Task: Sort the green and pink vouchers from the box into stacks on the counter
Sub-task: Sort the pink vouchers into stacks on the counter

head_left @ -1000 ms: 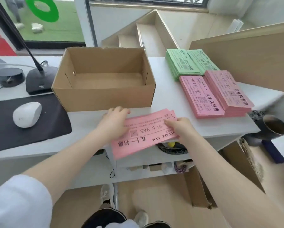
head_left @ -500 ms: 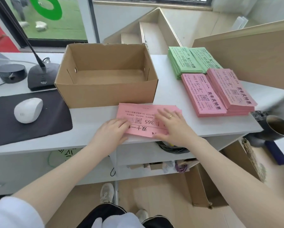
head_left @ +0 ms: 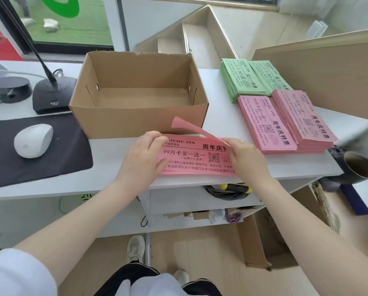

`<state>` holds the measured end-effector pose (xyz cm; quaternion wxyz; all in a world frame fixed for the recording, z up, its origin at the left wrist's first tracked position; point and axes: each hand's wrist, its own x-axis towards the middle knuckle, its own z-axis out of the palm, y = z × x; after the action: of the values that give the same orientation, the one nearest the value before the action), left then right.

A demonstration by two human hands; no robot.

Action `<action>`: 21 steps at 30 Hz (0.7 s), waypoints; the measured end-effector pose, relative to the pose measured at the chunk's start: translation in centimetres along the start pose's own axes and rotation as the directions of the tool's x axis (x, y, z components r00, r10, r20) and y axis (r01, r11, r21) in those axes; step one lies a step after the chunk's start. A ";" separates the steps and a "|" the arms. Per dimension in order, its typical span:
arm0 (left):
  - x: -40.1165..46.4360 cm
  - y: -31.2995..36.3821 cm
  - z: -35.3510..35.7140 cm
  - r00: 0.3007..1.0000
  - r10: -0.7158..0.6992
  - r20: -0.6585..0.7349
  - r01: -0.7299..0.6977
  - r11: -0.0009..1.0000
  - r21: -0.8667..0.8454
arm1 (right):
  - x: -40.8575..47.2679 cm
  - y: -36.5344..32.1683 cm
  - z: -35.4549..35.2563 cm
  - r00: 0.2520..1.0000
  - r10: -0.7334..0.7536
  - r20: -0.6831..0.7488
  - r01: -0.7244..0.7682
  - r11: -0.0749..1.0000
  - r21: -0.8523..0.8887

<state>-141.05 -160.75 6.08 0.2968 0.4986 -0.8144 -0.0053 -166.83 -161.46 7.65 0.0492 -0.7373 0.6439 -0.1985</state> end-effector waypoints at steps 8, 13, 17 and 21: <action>0.7 -0.3 -0.3 0.995 0.065 0.069 -0.040 0.946 -0.320 | 1.2 -0.3 -3.5 0.988 0.060 0.143 -0.147 0.657 0.739; 1.1 1.4 0.5 0.862 0.493 -0.117 -0.506 0.847 -0.162 | 1.5 -0.3 -2.2 0.943 0.024 0.331 -0.228 0.773 0.592; 0.7 2.3 0.5 0.850 0.510 -0.135 -0.516 0.857 -0.015 | 1.0 -0.1 -2.4 0.947 0.282 0.150 -0.319 0.863 0.392; 0.0 4.3 0.9 0.826 0.559 -0.076 -0.559 0.829 0.023 | -1.0 -1.4 -3.3 0.667 0.340 0.663 -0.719 0.525 0.455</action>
<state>-145.03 -158.84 6.64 0.3175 0.2383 -0.9122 0.1017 -166.79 -159.62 10.87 0.5419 -0.4439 0.6853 -0.1993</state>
